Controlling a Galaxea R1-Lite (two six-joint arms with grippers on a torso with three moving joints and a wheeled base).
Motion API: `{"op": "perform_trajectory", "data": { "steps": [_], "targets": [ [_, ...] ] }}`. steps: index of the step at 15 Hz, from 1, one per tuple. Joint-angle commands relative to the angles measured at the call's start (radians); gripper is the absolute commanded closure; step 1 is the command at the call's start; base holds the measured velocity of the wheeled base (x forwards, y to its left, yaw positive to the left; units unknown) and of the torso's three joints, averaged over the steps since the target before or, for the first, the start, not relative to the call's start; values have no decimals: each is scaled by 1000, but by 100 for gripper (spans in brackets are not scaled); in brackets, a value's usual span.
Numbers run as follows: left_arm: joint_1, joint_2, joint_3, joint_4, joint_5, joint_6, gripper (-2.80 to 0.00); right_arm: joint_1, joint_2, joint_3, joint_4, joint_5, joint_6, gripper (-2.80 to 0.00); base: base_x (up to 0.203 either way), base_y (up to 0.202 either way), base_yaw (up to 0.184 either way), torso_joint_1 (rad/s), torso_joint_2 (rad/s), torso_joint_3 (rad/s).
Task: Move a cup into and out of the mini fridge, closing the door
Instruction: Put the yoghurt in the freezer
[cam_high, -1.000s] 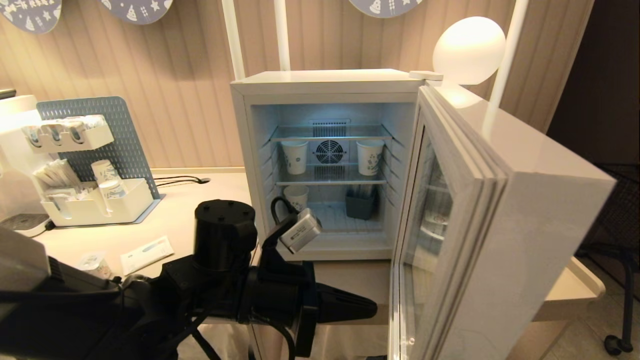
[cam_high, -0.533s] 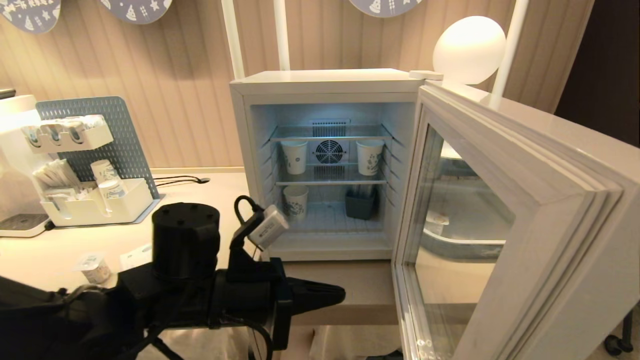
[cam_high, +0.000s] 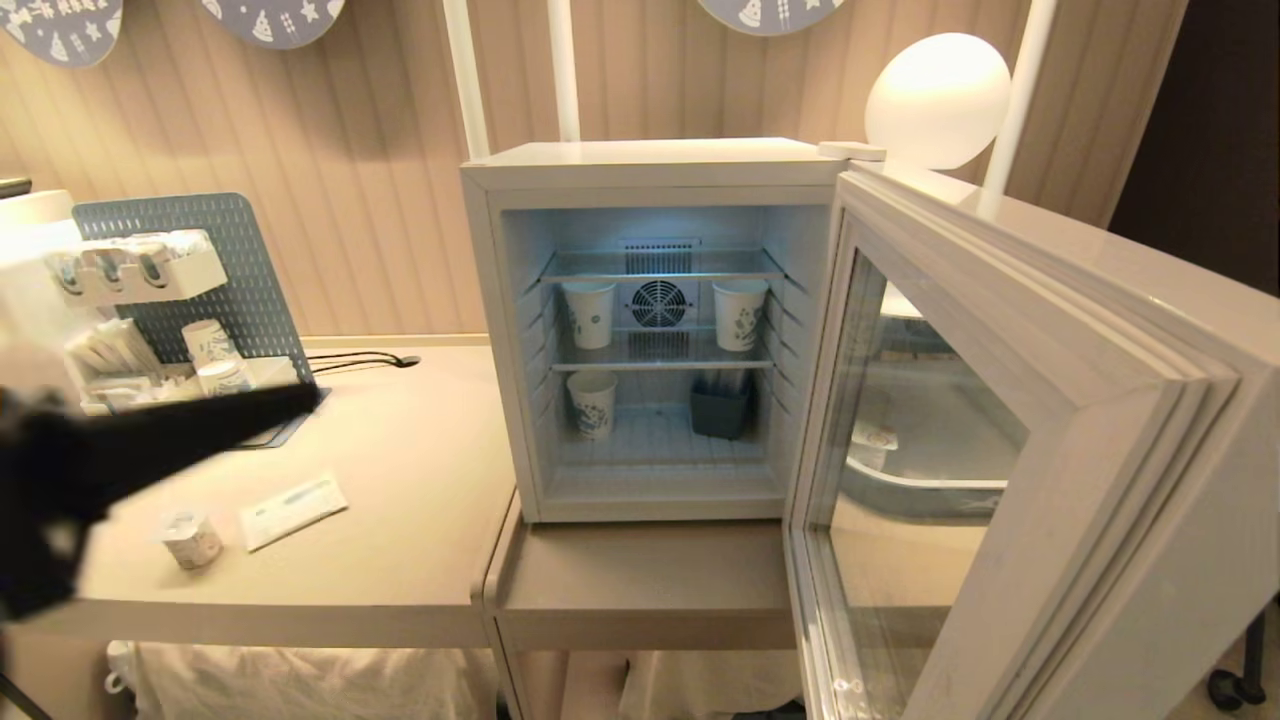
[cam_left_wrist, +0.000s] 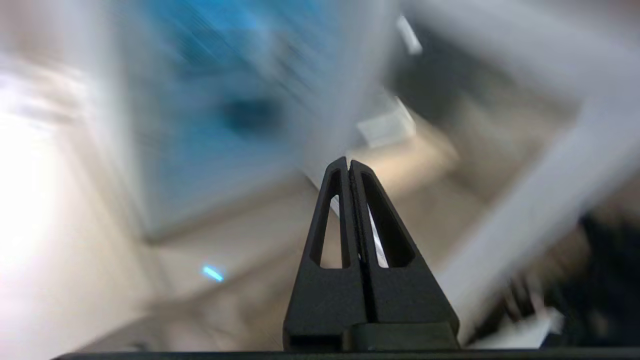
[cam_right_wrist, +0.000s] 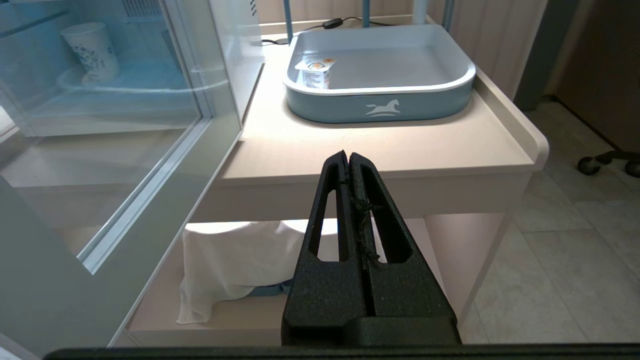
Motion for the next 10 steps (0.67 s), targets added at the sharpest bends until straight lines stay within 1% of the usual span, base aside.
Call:
{"op": "perform_trajectory", "data": {
  "steps": [1, 2, 3, 4, 5, 6, 7, 8, 9, 10],
  "targets": [
    [68, -283, -227, 493, 160, -16, 0, 0, 1, 0, 0, 0, 0, 0, 0, 0, 0, 0, 0, 0],
    [93, -373, -329, 682, 231, -28, 0, 0, 1, 0, 0, 0, 0, 0, 0, 0, 0, 0, 0, 0],
    [112, -450, -389, 810, 282, -36, 0, 0, 1, 0, 0, 0, 0, 0, 0, 0, 0, 0, 0, 0],
    [124, -515, -407, 883, 314, -41, 0, 0, 1, 0, 0, 0, 0, 0, 0, 0, 0, 0, 0, 0],
    [137, -566, -388, 935, 336, -45, 0, 0, 1, 0, 0, 0, 0, 0, 0, 0, 0, 0, 0, 0],
    [160, -612, -330, 958, 350, -50, 0, 0, 1, 0, 0, 0, 0, 0, 0, 0, 0, 0, 0, 0],
    [181, -639, -276, 982, 378, -74, 0, 0, 1, 0, 0, 0, 0, 0, 0, 0, 0, 0, 0, 0],
    [193, -648, -235, 991, 417, -123, 0, 0, 1, 0, 0, 0, 0, 0, 0, 0, 0, 0, 0, 0],
    [201, -652, -206, 991, 432, -151, 0, 0, 1, 0, 0, 0, 0, 0, 0, 0, 0, 0, 0, 0],
    [203, -652, -183, 991, 434, -163, 0, 0, 1, 0, 0, 0, 0, 0, 0, 0, 0, 0, 0, 0]
  ]
}}
